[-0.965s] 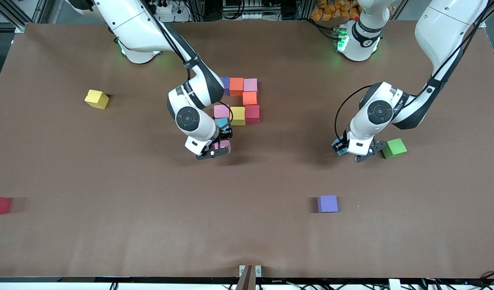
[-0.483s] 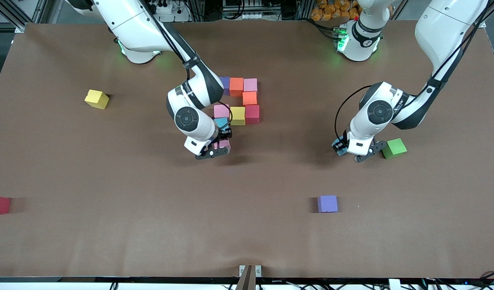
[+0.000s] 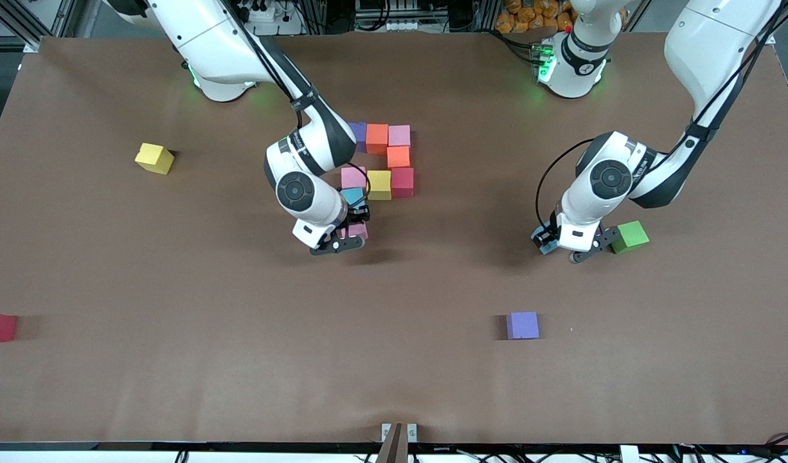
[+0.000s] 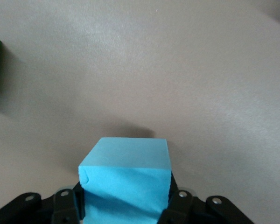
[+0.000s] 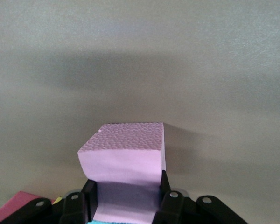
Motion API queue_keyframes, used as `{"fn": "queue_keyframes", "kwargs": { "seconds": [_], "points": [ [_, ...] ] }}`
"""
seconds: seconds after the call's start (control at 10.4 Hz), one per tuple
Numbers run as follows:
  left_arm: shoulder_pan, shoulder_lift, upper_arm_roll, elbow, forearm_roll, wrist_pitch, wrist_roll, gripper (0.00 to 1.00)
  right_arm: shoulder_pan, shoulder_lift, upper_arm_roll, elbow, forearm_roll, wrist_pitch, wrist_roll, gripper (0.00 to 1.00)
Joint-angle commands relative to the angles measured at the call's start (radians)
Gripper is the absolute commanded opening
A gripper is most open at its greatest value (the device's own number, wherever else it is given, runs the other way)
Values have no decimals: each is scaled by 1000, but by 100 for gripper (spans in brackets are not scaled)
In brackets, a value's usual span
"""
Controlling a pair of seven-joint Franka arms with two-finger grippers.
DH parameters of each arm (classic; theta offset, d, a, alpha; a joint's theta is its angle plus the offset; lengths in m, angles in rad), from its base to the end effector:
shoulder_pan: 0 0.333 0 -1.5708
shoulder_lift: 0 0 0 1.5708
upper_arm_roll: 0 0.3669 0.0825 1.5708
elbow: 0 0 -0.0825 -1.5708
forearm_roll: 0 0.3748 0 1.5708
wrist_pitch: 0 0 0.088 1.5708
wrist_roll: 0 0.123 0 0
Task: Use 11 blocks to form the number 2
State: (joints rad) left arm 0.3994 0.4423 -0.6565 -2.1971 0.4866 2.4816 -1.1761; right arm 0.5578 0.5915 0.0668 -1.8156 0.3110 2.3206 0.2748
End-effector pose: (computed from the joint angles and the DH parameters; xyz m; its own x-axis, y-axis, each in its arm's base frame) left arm 0.5452 -0.1345 0.2541 0.8435 0.5370 0.0078 0.5370 -0.8431 -0.0294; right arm 0.5355 0.3923 0.2406 0.9754 0.1328 -0.1760 0.0965 -0.9749 -0.2004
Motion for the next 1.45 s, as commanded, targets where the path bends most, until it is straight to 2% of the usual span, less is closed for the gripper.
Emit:
{"fn": "queue_keyframes", "kwargs": {
  "seconds": [0.0, 0.29, 0.39, 0.48, 0.58, 0.87, 1.35],
  "points": [
    [6, -40, -35, -1, 6, -9, -58, 0, -13, 11, 10, -21, 20, 9, 6, 0],
    [-30, -25, -63, 63, 4, -76, -143, 0, -6, 19, 10, -21, 19, 28, 6, 0],
    [-49, -11, -64, 89, -15, -98, -161, 0, -6, 19, 10, -21, 17, 28, 4, 22],
    [-75, -4, -63, 121, -63, -116, -169, 0, -6, 19, 10, -21, 16, 28, 6, 82],
    [-91, 18, -63, 169, -115, -150, -180, 0, -10, 17, 10, -21, 17, 26, 6, 100],
    [-135, 87, -61, 282, -175, -216, -331, 0, -33, 8, 8, 22, 17, 8, 3, 100],
    [-229, 144, -58, 371, -177, -224, -591, 0, -73, -2, -18, 215, 23, -314, 6, 100]
  ]
}}
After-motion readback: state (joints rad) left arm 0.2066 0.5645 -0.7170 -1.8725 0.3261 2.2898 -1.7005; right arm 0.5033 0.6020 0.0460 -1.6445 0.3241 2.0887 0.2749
